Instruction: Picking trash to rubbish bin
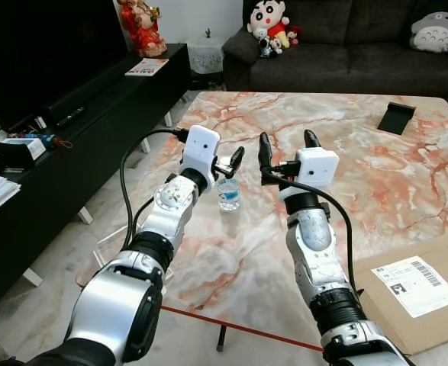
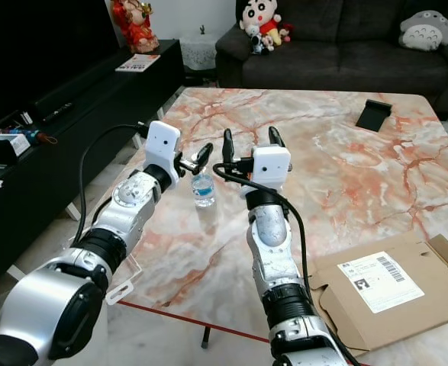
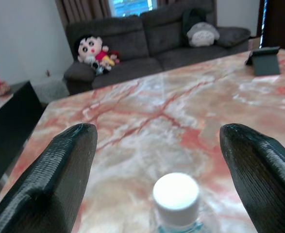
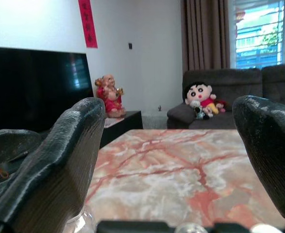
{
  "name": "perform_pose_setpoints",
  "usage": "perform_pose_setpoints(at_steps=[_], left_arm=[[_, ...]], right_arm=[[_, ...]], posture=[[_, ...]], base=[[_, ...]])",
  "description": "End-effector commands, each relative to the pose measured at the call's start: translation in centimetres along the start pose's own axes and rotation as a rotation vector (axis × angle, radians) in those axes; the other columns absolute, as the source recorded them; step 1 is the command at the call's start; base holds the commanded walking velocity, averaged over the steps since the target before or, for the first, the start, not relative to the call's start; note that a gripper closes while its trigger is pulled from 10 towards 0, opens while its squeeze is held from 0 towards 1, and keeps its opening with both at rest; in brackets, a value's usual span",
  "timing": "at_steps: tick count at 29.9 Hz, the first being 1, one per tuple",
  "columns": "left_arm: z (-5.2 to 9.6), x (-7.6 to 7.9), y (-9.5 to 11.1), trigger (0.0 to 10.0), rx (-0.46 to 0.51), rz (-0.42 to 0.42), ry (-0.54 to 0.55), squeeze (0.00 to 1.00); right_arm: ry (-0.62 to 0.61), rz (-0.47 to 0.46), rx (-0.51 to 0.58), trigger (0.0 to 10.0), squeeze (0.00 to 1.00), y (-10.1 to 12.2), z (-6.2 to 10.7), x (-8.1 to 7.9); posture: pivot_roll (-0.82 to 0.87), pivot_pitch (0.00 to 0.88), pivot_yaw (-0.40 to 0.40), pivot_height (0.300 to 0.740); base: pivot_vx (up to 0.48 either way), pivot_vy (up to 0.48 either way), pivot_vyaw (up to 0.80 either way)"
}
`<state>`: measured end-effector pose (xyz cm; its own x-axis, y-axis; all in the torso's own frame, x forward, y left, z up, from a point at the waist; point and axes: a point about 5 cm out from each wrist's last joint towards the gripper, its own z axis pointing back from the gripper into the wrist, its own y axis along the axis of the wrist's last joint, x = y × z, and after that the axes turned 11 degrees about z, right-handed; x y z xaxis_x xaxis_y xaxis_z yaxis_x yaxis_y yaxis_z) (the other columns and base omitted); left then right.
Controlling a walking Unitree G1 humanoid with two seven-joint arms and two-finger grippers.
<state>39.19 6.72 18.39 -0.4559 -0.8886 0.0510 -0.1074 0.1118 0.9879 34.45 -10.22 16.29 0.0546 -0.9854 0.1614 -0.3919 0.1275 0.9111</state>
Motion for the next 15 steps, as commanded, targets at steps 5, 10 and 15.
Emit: perform_pose_setpoints(at_steps=[5,10,15], left_arm=[[-0.1,-0.3,-0.7,10.0,-0.077,0.009,0.021,0.0],[0.0,0.3,-1.1,10.0,-0.077,0.036,-0.016,0.0],[0.0,0.5,-1.2,10.0,-0.084,0.04,-0.036,0.0]], right_arm=[[0.015,0.002,0.01,10.0,0.0,0.6,0.0,-0.4],[0.018,0.004,0.002,10.0,0.0,0.5,0.1,-0.3],[0.022,0.001,0.0,10.0,0.0,0.6,0.1,-0.5]], posture=[[-0.14,0.043,0.082,0.74],[-0.14,0.048,0.081,0.74],[-0.14,0.044,0.08,0.74]], base=[[0.0,0.0,0.0],[0.0,0.0,0.0],[0.0,0.0,0.0]])
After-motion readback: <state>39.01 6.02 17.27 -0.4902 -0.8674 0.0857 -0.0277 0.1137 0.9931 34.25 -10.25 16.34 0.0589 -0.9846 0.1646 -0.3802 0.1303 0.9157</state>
